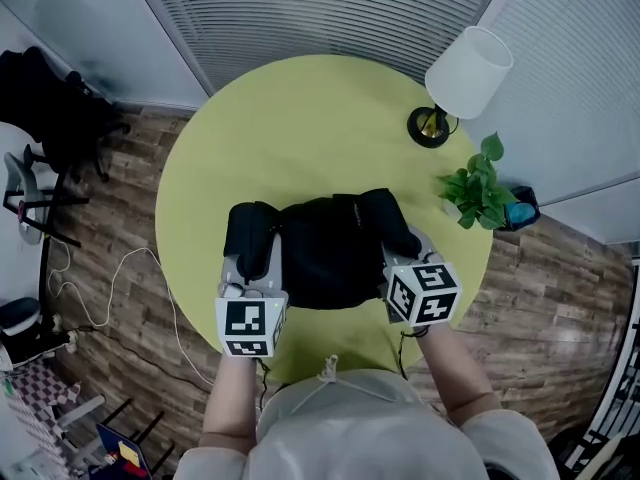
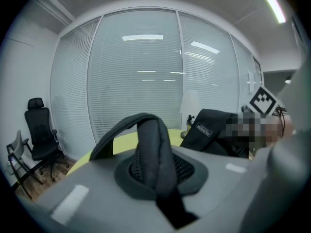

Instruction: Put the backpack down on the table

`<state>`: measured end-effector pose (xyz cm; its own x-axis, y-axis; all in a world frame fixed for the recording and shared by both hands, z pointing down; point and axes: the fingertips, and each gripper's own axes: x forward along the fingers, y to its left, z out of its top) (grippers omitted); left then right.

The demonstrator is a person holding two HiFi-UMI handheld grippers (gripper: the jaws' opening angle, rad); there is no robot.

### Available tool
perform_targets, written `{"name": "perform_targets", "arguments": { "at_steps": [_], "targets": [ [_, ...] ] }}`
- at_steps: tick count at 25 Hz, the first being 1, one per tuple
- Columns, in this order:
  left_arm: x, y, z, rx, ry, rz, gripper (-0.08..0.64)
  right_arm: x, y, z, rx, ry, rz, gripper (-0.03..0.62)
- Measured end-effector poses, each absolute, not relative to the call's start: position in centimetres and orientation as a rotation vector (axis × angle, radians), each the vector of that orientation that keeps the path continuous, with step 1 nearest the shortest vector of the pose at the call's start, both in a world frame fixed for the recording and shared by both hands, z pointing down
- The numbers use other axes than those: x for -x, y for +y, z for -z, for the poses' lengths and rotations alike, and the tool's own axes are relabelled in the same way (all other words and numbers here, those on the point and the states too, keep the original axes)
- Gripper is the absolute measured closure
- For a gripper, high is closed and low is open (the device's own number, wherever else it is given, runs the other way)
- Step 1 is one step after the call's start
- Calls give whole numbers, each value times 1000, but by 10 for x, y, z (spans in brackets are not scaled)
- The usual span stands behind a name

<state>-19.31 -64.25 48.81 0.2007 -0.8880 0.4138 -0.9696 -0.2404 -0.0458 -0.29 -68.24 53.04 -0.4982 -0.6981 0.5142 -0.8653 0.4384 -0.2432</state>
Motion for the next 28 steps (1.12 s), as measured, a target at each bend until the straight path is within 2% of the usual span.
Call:
{"name": "perform_targets", "arguments": {
  "at_steps": [16, 19, 23, 28],
  "targets": [
    [195, -641, -533, -2203, -1754, -584, 503, -7, -679, -567, -1337, -2314, -668, 536],
    [199, -638, -540, -2178, -1742, -549, 491, -3, -677, -570, -1319, -2322, -649, 478],
    [204, -631, -544, -2154, -1715, -517, 457, -2, -676, -566, -1328, -2330, -564, 326],
    [205, -623, -543, -2111, -1693, -385, 348, -15, -672, -555, -1421, -2312, -493, 246]
  ]
}}
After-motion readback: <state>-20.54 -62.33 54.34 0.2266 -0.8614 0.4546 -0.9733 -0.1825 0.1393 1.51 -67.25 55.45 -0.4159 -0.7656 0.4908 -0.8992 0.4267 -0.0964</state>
